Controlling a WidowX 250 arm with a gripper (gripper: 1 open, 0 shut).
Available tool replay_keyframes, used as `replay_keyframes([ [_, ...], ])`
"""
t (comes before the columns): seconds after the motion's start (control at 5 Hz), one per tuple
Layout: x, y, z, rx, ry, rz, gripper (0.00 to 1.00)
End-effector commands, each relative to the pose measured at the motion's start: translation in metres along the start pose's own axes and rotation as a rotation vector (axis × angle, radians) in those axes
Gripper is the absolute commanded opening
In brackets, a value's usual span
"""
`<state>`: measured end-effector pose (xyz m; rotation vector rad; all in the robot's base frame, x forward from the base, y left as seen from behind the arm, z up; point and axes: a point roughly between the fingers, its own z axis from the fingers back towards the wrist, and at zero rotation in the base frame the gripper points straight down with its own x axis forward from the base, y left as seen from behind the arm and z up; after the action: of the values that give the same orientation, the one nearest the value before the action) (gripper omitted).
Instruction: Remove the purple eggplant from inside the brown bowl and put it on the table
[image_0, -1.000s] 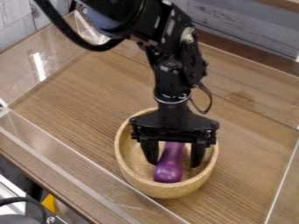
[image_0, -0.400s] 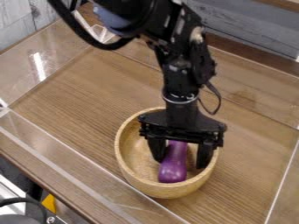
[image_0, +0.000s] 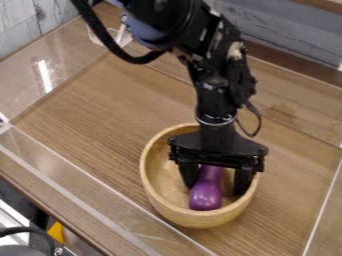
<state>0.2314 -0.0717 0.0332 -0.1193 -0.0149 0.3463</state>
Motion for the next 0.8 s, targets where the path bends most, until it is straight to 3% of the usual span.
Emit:
replay_keyframes([
  [0.0, -0.001, -0.005, 0.007, -0.014, -0.041, 0.063, 1.00],
  [0.2, 0.002, -0.004, 0.012, -0.010, -0.040, 0.075, 1.00],
  [0.4, -0.007, -0.007, 0.009, -0.006, -0.042, 0.068, 0.00],
  [0.6, -0.015, -0.011, 0.010, -0.001, -0.043, 0.058, 0.00],
])
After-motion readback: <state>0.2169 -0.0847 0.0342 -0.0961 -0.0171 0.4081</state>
